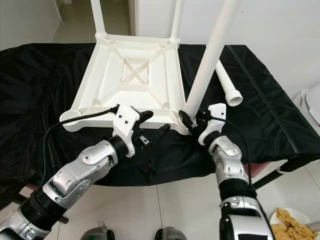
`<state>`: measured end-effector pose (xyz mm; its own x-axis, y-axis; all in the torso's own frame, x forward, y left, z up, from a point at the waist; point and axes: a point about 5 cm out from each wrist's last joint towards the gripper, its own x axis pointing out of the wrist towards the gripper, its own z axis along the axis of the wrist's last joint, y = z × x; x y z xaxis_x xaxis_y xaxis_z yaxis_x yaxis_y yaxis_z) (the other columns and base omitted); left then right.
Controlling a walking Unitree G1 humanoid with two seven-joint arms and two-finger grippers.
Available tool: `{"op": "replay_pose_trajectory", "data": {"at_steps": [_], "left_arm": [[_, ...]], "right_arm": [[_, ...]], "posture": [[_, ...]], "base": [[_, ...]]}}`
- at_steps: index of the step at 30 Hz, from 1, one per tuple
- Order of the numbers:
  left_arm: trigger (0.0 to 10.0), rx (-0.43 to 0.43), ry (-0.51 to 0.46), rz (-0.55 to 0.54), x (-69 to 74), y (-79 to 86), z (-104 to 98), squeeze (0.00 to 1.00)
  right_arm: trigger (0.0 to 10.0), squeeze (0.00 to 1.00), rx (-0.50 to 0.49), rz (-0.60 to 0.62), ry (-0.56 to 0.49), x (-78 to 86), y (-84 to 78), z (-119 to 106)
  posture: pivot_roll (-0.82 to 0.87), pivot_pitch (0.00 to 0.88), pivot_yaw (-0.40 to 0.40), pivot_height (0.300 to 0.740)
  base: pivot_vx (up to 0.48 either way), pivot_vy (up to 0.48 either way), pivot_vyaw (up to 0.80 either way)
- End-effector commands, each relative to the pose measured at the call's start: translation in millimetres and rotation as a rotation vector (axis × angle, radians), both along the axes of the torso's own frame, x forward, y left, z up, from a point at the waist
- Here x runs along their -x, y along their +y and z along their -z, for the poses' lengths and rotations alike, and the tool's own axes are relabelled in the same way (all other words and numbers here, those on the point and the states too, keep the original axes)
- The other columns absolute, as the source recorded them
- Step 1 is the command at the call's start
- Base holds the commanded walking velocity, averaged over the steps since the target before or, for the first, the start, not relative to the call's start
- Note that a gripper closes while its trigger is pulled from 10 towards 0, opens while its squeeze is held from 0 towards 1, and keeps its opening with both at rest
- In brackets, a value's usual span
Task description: Building children table
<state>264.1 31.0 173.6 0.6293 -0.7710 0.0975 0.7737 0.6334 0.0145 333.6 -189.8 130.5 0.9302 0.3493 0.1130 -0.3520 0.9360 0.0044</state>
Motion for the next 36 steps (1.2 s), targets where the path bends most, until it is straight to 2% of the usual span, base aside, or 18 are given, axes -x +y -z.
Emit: {"op": "replay_pose_trajectory", "data": {"at_steps": [1, 7, 8, 16, 20, 25, 26, 28, 29, 31, 36], "left_arm": [[10.0, -0.025, -0.021, 0.235, 9.8, -5.8, 1, 0.00], [10.0, -0.024, -0.014, 0.240, 12.4, -6.4, 3, 0.00], [10.0, -0.024, -0.013, 0.242, 12.6, -6.5, 3, 0.00], [10.0, -0.025, -0.011, 0.250, 13.2, -7.4, 3, 0.00], [10.0, -0.026, -0.010, 0.256, 13.7, -8.2, 4, 0.00], [10.0, -0.028, -0.009, 0.257, 13.8, -8.0, 4, 0.00], [10.0, -0.029, -0.008, 0.258, 14.1, -7.9, 5, 0.00], [10.0, -0.029, -0.008, 0.258, 14.1, -7.9, 5, 0.00], [10.0, -0.031, -0.009, 0.259, 14.2, -7.9, 5, 0.00], [10.0, -0.032, -0.010, 0.259, 14.1, -7.7, 4, 0.00], [10.0, -0.034, -0.011, 0.259, 13.8, -7.3, 4, 0.00]], "right_arm": [[10.0, 0.00, -0.043, 0.067, 0.027, 1.1, -5.3, 3], [10.0, 0.00, -0.046, 0.169, 0.001, 6.1, 1.9, -2], [10.0, 0.00, -0.063, 0.242, -0.005, 6.7, 4.0, -5], [10.0, 0.00, -0.079, 0.345, 0.028, 8.0, 11.2, -3], [10.0, 0.00, -0.061, 0.509, 0.065, 13.1, 20.6, 8], [10.0, 0.00, -0.075, 0.530, 0.074, 15.0, 28.0, 9], [10.0, 0.00, -0.084, 0.531, 0.084, 16.7, 34.4, 10], [10.0, 0.00, -0.084, 0.531, 0.084, 16.7, 34.4, 10], [10.0, 0.00, -0.091, 0.520, 0.095, 18.7, 42.9, 11], [10.0, 0.00, -0.095, 0.508, 0.100, 19.8, 48.6, 11], [10.0, 0.00, -0.104, 0.485, 0.104, 19.4, 51.3, 10]], "posture": [[0.00, 0.058, -0.028, 0.740], [0.00, 0.060, -0.032, 0.740], [-0.01, 0.058, -0.031, 0.740], [-0.01, 0.056, -0.029, 0.740], [-0.01, 0.045, -0.027, 0.740], [-0.01, 0.045, -0.027, 0.740], [0.00, 0.041, -0.027, 0.740], [0.00, 0.041, -0.027, 0.740], [0.00, 0.038, -0.027, 0.740], [0.00, 0.038, -0.028, 0.740], [0.00, 0.030, -0.028, 0.740]], "base": [[0.000, 0.000, 0.00], [0.000, 0.000, 0.00], [0.000, 0.000, 0.00], [0.000, 0.000, 0.00], [0.000, 0.000, 0.00], [0.000, 0.000, 0.00], [0.000, 0.000, 0.00], [0.000, 0.000, 0.00], [0.000, 0.000, 0.00], [0.000, 0.000, 0.00], [0.000, 0.000, 0.00]]}}
